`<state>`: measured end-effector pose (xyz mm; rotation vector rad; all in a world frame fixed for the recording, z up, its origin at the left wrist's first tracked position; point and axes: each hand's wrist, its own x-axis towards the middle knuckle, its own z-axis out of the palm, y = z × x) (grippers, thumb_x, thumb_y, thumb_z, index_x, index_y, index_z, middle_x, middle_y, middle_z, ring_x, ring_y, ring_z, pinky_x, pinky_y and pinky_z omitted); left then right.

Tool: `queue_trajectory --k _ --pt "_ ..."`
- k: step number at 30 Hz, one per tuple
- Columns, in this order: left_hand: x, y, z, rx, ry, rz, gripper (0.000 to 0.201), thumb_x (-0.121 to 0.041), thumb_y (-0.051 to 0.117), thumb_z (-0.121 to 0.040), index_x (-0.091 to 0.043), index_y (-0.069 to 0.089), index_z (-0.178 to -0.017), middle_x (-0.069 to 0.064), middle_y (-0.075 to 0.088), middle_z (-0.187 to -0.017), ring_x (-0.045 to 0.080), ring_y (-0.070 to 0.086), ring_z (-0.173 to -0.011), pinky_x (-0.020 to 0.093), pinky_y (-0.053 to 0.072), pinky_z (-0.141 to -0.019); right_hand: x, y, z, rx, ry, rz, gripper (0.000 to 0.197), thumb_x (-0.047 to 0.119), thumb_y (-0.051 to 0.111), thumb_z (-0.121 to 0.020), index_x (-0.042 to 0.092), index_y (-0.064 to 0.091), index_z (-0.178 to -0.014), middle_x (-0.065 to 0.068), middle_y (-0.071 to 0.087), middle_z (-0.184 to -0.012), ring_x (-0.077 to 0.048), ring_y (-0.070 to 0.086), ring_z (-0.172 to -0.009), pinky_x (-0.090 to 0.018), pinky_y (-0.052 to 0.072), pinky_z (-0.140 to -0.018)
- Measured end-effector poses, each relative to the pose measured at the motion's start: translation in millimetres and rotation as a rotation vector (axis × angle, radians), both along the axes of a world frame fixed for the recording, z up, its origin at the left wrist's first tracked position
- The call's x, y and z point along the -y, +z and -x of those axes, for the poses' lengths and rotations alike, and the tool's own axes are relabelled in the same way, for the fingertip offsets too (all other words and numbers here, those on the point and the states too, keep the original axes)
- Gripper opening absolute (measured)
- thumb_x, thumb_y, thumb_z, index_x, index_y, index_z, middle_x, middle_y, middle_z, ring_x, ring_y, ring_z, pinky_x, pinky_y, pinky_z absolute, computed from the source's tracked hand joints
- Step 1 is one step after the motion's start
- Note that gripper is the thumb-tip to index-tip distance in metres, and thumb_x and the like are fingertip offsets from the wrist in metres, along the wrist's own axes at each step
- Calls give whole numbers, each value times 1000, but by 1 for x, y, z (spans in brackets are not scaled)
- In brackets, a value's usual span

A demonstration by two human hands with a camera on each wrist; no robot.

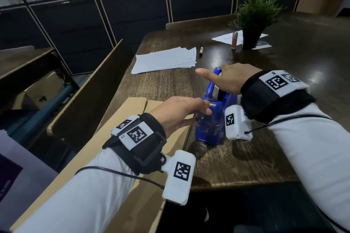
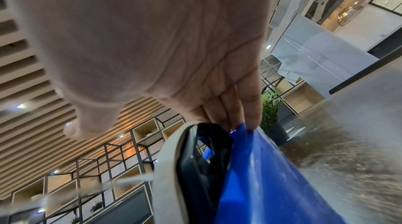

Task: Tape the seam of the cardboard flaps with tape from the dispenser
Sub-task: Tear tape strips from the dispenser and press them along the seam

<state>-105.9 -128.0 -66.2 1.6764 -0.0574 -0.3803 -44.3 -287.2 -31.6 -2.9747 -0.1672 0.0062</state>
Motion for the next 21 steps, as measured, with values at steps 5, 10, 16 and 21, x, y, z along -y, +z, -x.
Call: queue_trajectory --k 5,10,16,21 --pt "1 -6 3 64 -7 -24 37 -16 61 -90 -19 70 -54 -5 69 -71 13 56 -87 27 45 -92 -1 -2 -2 7 -14 27 110 89 5 -70 5 52 -124 -14 61 -114 -26 51 -89 -35 39 -76" --pt "2 -9 4 146 -8 -42 38 -9 60 -90 -16 69 -53 -5 64 -75 19 53 -85 30 43 -85 -1 -3 -4 1 -12 17 112 91 5 -67 5 52 -121 -8 53 -93 -26 53 -88 -35 40 -75" --pt "-1 -10 2 216 -50 -130 36 -7 60 -90 -15 65 -55 -21 65 -67 15 56 -81 29 47 -83 -2 0 1 -19 -18 5 106 87 8 -72 4 53 -121 -13 61 -110 -26 55 -93 -34 39 -76" --pt "-7 -11 -3 273 -105 -216 29 -13 61 -91 -9 64 -63 -14 62 -77 13 58 -77 30 49 -82 -3 2 4 -41 -43 11 108 86 10 -75 1 47 -130 -16 58 -124 -29 56 -107 -34 38 -78"
